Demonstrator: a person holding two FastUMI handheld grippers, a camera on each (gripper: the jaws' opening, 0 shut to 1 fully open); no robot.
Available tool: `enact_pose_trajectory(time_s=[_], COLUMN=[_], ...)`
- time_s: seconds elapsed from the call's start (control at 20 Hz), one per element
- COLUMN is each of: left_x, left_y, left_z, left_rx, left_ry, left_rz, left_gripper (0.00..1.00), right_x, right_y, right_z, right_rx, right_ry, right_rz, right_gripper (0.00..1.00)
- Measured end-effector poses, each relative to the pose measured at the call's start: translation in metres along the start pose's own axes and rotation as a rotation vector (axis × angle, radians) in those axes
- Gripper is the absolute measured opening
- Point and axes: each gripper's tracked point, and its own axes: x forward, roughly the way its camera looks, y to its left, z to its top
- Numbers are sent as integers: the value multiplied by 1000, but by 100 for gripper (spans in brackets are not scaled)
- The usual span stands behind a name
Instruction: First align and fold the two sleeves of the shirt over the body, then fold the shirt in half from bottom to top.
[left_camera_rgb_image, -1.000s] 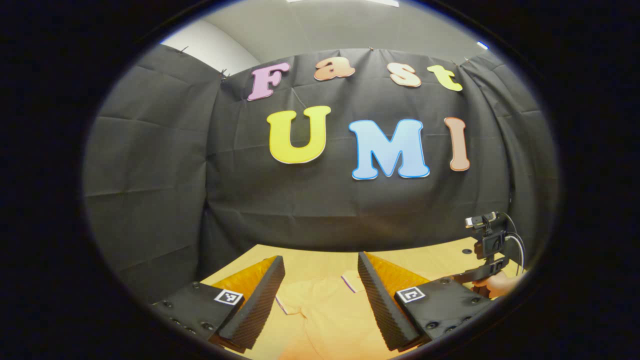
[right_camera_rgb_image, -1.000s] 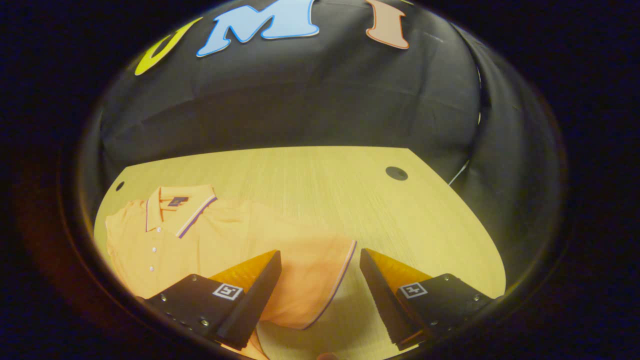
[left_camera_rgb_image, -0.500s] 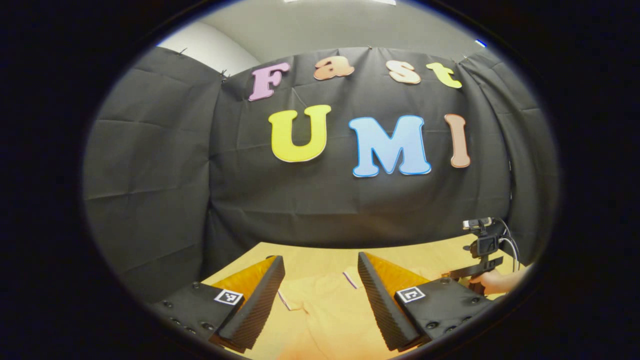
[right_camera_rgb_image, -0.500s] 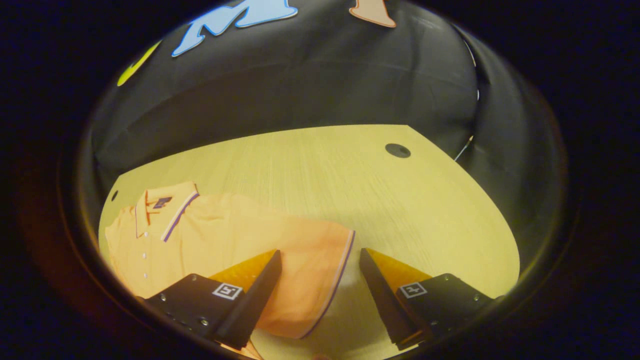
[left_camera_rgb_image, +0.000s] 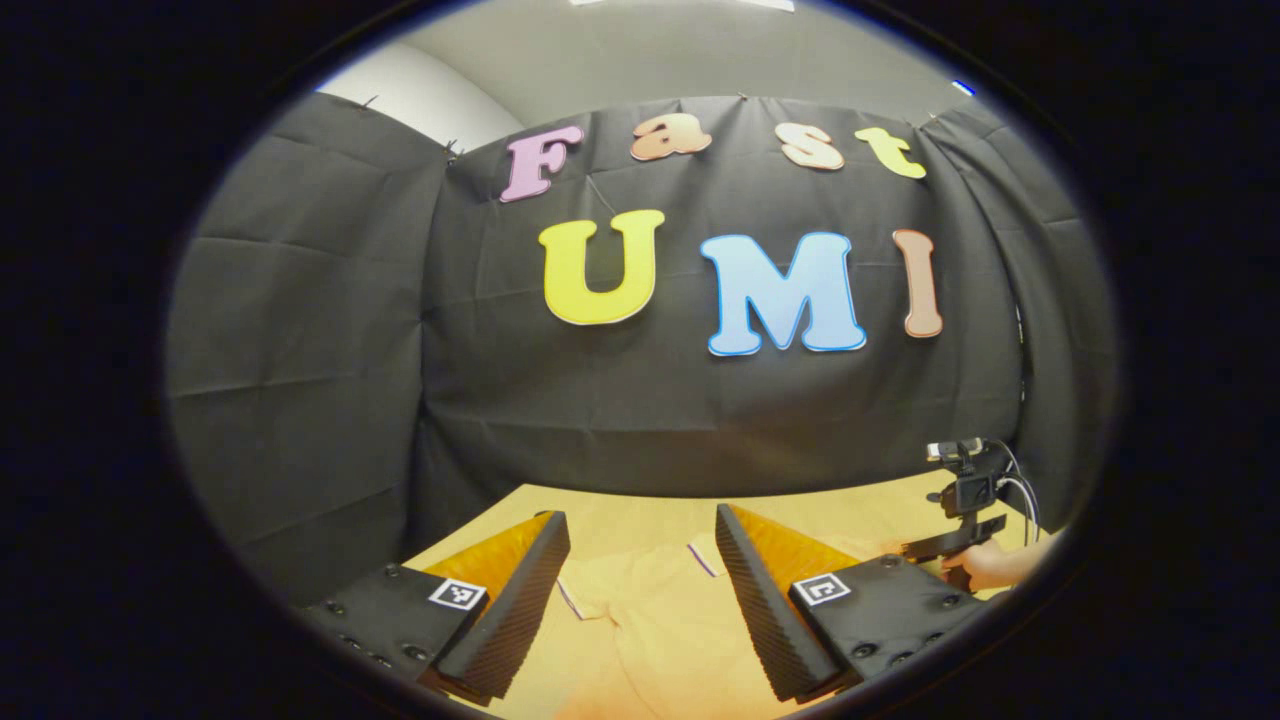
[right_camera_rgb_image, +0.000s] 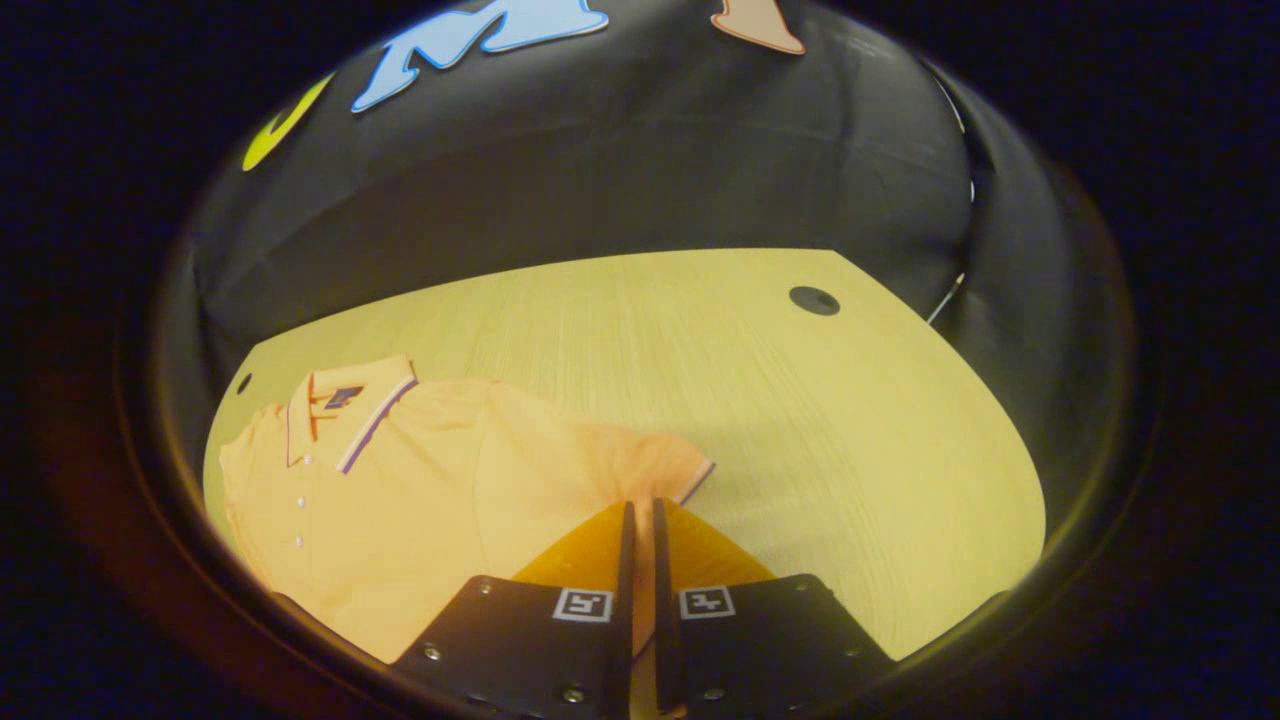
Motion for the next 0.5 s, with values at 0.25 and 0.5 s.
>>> enact_pose_trajectory(time_s=[0.25,0.5], left_x=[-2,-6], left_y=[10,19], left_z=[-2,-6], left_rx=[-11,-32], left_ry=[2,3], left_rz=[20,42], left_gripper=[95,95], right_x=[-10,-33], right_y=[8,29], right_z=[14,39], right_rx=[-124,-209], right_ry=[-43,-125], right_rz=[-31,-6], right_gripper=[1,1])
